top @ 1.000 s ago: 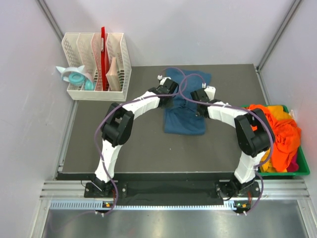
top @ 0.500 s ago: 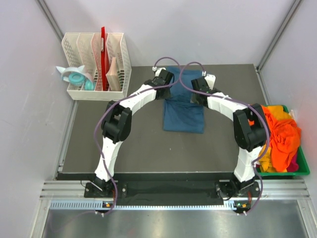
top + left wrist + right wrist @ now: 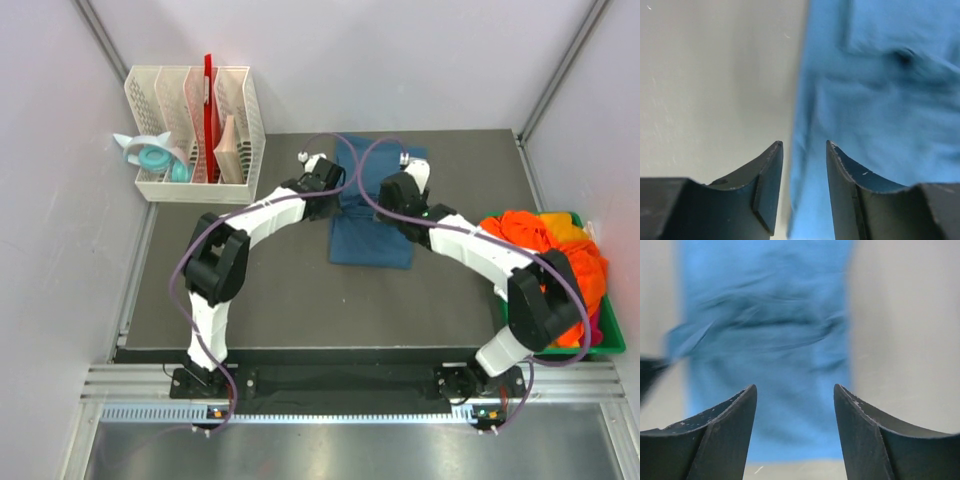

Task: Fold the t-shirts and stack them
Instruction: Fold the tshirt

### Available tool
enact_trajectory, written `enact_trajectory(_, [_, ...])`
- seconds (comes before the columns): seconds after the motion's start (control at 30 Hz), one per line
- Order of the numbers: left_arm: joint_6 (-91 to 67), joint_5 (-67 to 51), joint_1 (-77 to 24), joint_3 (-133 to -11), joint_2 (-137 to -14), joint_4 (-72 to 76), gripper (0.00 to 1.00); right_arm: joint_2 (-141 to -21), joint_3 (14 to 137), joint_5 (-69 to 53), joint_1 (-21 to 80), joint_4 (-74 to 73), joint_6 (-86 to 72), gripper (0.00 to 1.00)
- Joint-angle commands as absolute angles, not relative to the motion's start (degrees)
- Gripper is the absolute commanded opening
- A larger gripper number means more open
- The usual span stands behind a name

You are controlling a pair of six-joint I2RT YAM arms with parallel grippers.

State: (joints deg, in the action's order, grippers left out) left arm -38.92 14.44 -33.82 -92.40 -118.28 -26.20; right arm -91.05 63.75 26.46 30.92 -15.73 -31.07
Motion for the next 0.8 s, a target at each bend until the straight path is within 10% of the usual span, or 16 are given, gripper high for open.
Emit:
enact_trajectory(0.0, [-41.2,15.5,-37.6,-87.0,-109.4,-19.2,0.44,-89.0,61.4,25.8,36.1,-12.8,-32.8,0.61])
enact_trajectory(0.2, [-42.9,14.9,-38.3,-83.9,-108.5,-20.8,0.40,-96.2,62.7,24.3,35.7,-13.0,-33.0,0.40])
enact_trajectory(0.33, [-43.8,11.5,-38.9,-82.2,-109.6,-20.2,0.26,-101.6,65.6,23.1,33.9,-11.8,-32.5,0.00])
enact_trajectory(0.77, [-45.6,7.6,-39.7,-78.3,-114.2,-19.2,0.18,-116.2,87.3,22.9,28.7,-16.7,-30.6,0.00])
